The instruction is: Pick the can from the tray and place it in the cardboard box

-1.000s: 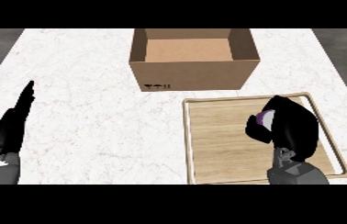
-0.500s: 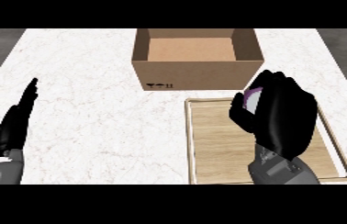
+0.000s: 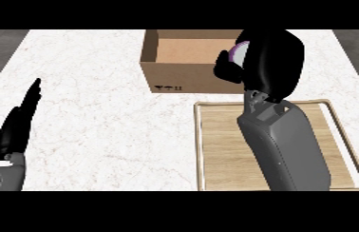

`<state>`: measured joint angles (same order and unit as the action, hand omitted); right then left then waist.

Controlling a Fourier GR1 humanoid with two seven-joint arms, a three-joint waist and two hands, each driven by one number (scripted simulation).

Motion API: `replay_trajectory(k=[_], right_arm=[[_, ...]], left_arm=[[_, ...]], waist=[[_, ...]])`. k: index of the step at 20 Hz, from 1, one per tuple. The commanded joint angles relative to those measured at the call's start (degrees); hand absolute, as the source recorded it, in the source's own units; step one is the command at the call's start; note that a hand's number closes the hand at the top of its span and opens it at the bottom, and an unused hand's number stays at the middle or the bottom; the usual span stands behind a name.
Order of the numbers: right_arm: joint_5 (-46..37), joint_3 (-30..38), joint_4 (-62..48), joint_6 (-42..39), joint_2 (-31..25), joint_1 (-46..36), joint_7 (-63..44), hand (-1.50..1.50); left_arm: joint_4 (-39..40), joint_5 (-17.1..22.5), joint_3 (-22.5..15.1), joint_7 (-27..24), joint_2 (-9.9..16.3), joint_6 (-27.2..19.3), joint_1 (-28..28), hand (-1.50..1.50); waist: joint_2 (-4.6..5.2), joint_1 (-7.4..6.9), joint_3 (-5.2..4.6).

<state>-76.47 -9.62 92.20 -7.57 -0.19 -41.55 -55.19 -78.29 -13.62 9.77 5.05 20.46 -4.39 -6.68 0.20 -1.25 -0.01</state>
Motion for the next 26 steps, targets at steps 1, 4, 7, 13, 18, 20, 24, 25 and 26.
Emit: replay_trajectory(k=[1, 4, 7, 13, 18, 20, 24, 25, 26], right_arm=[[3.4, 3.7, -11.7, 7.7, 0.2, -9.4, -2.1, 1.50], [5.9, 9.9, -19.5, 11.2, 0.2, -16.0, 0.4, 1.50], [8.0, 13.5, -28.2, 19.2, 0.2, -16.8, 4.1, 1.50], [11.9, 20.9, -48.1, 27.8, -2.9, -25.4, 12.6, 1.50], [11.6, 24.2, -61.3, 33.9, -4.2, -30.8, 13.6, 1.50], [11.1, 24.4, -65.5, 34.8, -5.6, -30.3, 15.5, 1.50], [14.3, 29.2, -69.5, 38.1, -6.3, -31.7, 13.3, -1.50], [15.7, 30.2, -69.4, 42.3, -4.6, -28.3, 15.5, -1.50], [16.0, 31.3, -71.0, 39.9, -5.8, -31.8, 12.3, -1.50]], left_arm=[[0.8, -0.1, -0.1, -1.3, -0.5, 0.3, 0.0, 0.00], [-0.2, -0.9, -0.7, 0.5, -1.3, -0.8, -1.5, 0.00], [3.0, -0.1, 1.0, -3.2, -0.3, -0.1, -0.5, 0.00], [3.4, -1.3, -0.5, -1.5, -1.7, -0.5, -3.0, 0.00], [1.8, 0.0, 0.4, -1.9, 0.2, 1.9, -2.4, 0.00], [2.5, -0.8, -0.2, -1.8, -0.5, 1.0, -3.7, 0.00], [2.1, -2.2, -1.6, -1.0, -2.2, -0.5, -4.2, 0.00], [3.7, -1.3, -0.6, -2.7, -1.1, 0.7, -4.0, 0.00], [1.3, -1.9, -1.6, -2.4, -2.2, -0.1, -2.1, 0.00]], waist=[[0.10, -0.12, -0.01], [0.20, -0.44, 0.01], [0.42, -0.58, -0.02], [0.75, -1.03, 0.00], [1.25, -2.82, -0.01], [1.59, -3.06, -0.01], [1.74, -3.21, 0.03], [2.00, -3.24, 0.04], [1.81, -4.11, 0.04]])
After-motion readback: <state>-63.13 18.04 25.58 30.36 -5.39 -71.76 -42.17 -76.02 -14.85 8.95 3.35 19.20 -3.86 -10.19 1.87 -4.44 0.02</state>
